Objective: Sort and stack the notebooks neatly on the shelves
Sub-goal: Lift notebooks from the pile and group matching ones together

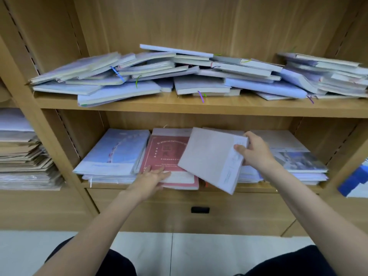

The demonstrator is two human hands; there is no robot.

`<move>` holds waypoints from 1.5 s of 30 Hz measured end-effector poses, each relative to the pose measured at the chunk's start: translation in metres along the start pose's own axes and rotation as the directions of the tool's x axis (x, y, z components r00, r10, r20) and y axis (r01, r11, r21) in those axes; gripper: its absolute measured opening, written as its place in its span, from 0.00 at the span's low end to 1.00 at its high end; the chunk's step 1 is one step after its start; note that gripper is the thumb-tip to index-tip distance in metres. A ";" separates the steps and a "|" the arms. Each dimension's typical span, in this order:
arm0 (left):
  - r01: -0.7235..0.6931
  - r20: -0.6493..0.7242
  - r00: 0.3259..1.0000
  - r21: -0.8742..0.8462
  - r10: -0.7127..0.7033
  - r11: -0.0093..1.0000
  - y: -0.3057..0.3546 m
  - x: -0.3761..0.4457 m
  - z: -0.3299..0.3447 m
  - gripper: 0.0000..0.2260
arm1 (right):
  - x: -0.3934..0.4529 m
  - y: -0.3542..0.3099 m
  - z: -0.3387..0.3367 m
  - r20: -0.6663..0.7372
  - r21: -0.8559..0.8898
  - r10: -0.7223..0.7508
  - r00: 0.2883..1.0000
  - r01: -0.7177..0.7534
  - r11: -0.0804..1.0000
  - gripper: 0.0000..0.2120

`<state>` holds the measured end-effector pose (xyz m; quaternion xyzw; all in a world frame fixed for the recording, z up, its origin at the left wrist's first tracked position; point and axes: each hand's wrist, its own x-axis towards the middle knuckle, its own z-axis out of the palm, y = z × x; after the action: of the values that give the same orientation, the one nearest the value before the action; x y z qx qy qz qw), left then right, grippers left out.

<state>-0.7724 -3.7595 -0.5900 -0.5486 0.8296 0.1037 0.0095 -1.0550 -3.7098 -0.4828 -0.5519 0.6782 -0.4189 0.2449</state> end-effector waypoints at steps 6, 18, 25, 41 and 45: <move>0.223 -0.179 0.961 0.044 -0.212 0.974 0.025 0.023 -0.002 0.27 | 0.001 -0.002 -0.013 -0.085 0.318 0.116 0.990 -0.083 0.945 0.10; 0.011 -0.046 0.986 -0.940 -0.159 0.341 0.041 -0.064 -0.050 0.11 | -0.027 -0.021 -0.026 0.107 0.078 -0.416 0.903 0.409 0.909 0.01; -0.420 -0.493 0.861 -0.829 -0.126 0.369 0.032 -0.083 -0.145 0.09 | -0.024 -0.100 -0.056 -0.164 0.471 -0.479 0.863 0.495 0.730 0.10; 0.062 -0.792 0.608 -0.031 -0.062 0.998 -0.046 0.001 -0.232 0.19 | 0.100 -0.212 -0.051 -0.150 0.858 0.138 0.979 0.059 0.511 0.12; 0.055 -0.841 0.539 -0.021 -0.048 0.998 -0.046 0.011 -0.230 0.19 | 0.117 -0.203 -0.041 -0.374 0.542 0.099 0.922 0.130 0.830 0.19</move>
<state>-0.7127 -3.8285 -0.3741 -0.5553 0.7166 -0.1753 -0.3839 -1.0086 -3.8173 -0.2758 -0.3683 0.5566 -0.7005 0.2527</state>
